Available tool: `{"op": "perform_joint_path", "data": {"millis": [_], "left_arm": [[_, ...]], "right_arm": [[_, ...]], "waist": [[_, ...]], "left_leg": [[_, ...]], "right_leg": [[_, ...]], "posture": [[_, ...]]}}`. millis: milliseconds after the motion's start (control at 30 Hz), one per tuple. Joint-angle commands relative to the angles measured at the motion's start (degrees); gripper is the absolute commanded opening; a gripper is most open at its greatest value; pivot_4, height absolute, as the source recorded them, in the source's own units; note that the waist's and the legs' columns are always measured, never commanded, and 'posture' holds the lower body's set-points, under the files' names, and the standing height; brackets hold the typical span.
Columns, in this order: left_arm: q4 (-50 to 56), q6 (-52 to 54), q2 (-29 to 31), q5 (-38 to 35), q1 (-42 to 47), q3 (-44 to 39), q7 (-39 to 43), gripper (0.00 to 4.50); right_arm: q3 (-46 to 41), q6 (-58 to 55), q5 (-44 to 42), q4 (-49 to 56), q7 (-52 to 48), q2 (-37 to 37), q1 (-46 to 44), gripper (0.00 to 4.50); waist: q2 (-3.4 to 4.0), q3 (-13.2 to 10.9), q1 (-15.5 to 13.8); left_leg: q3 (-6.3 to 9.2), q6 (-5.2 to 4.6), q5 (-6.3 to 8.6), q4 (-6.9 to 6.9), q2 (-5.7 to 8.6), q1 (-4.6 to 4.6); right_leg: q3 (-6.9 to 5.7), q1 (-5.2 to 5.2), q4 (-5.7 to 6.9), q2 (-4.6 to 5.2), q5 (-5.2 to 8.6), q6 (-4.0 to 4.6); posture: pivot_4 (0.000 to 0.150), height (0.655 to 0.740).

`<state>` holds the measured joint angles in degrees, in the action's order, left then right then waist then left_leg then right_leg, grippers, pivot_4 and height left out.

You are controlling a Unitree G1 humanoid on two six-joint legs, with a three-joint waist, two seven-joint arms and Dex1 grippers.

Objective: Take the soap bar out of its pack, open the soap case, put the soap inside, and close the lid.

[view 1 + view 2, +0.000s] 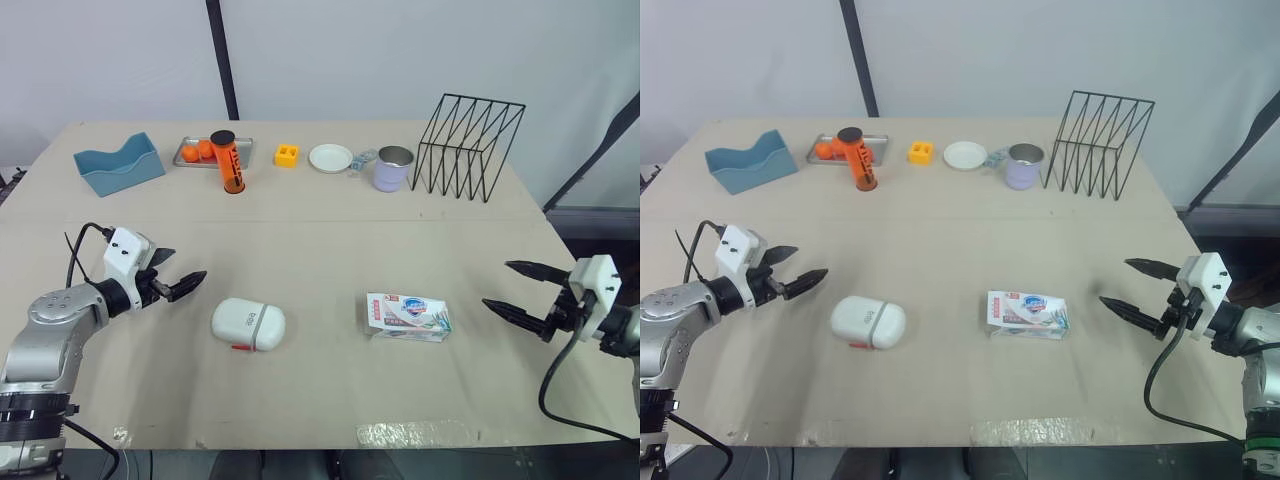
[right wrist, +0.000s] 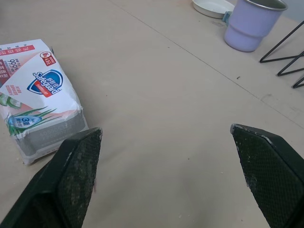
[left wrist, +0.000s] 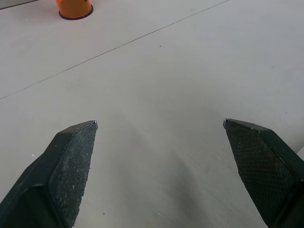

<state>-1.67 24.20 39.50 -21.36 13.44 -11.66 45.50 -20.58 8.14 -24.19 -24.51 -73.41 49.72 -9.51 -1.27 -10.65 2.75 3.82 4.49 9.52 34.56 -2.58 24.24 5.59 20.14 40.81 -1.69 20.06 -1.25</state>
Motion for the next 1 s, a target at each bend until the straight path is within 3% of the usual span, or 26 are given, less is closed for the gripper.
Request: {"op": "perform_joint_path", "data": {"millis": [33, 700, 1000], "left_arm": [[1.88, -0.77, 0.97, -0.10, -0.22, -1.40, 0.06, 4.50], [2.53, -1.30, 0.92, -4.76, 1.86, -1.55, 6.92, 4.50], [13.60, 2.87, 0.79, -10.98, 4.45, 4.46, 14.70, 4.50]], "right_arm": [[-0.93, 1.01, -0.24, 0.16, -0.35, 0.91, -0.09, 4.47], [-0.98, 1.59, -0.21, 0.01, -2.12, 1.66, -0.15, 4.47], [2.97, -1.23, -0.14, 2.49, -8.52, 4.40, -4.34, 4.47]], "waist": [[0.00, 0.00, 0.00], [0.00, 0.00, 0.00], [0.01, 0.00, 0.01]], "left_leg": [[0.00, 0.00, 0.00, 0.00, 0.00, 0.00], [0.00, 0.00, 0.00, 0.01, 0.00, 0.00], [0.00, 0.00, 0.00, 0.05, 0.01, -0.01]], "right_leg": [[0.00, 0.00, 0.00, 0.00, 0.00, 0.00], [-0.01, 0.00, 0.01, 0.00, 0.00, 0.00], [-0.02, -0.04, 0.01, 0.00, -0.01, 0.00]], "posture": [[0.150, 0.7400], [0.150, 0.7400], [0.150, 0.7400]]}}
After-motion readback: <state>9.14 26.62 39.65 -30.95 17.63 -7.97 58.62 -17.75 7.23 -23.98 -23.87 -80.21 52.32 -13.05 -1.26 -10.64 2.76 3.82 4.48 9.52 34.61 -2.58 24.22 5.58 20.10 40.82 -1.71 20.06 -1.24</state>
